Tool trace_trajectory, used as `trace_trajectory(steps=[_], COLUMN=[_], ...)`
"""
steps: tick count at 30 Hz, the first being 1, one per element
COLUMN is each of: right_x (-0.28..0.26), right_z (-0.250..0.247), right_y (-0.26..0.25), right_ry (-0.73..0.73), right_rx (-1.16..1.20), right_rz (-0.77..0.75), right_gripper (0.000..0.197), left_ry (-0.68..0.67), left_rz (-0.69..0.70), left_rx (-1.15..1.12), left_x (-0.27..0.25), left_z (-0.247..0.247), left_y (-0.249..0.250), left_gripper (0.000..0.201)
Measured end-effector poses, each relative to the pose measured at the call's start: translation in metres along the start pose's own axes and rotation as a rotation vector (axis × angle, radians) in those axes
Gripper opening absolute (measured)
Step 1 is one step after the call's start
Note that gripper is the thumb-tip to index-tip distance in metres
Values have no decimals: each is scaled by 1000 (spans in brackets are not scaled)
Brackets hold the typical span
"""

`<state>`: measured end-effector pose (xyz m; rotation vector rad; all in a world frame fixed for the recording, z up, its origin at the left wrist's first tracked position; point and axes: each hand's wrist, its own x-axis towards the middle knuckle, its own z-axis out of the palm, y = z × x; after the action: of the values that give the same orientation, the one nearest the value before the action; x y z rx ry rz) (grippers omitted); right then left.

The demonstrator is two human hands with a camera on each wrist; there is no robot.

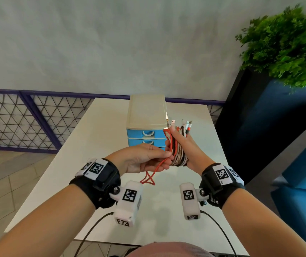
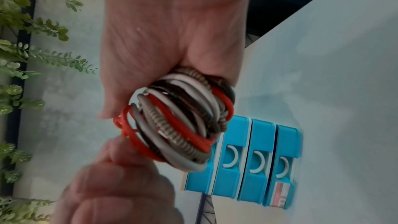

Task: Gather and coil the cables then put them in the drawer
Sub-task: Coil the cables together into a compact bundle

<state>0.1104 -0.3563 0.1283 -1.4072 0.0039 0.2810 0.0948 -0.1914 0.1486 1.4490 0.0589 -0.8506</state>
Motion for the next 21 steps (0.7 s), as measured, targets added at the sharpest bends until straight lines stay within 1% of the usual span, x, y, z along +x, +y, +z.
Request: trace_trajectory(steps=[2,3,4,5,6,7,10,12,15,17,19,20,21], right_x=[1,1,1,0,0,0,3,6,14,18,18,17,14], right_z=[2,4,5,8,9,11,10,3,-12,-21,-25,-24,-21], right_y=[1,2,3,3,2,1,-2,-4,-11,-17,-21,-22,-23], right_ry=[-28,-45,-53,-47,-15,32,181,262,362,404,386,351,308], right_rx=[17,18,-2,-37,-71,-84,-15,48,147,227,256,240,208], right_rz=[8,-1,-19,-43,-60,-69,-76,-81,-85,-76,-60,-51,-46], right_gripper=[59,60,52,39,27,21,14,11,7,15,23,24,20], left_ry=[17,21,19,10,-2,-11,-38,-100,-192,-221,-193,-136,-59], left_rz=[-17,-28,-44,-61,-74,-80,-49,-28,-46,-38,-5,24,68], left_rx=[4,13,32,58,86,108,114,79,54,60,120,200,333], left_x=[2,2,2,1,0,-1,-1,-1,-3,-4,-5,-5,-4], left_z=[4,5,6,5,5,3,-2,-6,-20,-31,-37,-38,-39], left_y=[2,3,4,5,6,7,1,-7,-23,-28,-28,-25,-22], left_gripper=[12,13,13,13,14,15,25,32,32,32,29,25,20])
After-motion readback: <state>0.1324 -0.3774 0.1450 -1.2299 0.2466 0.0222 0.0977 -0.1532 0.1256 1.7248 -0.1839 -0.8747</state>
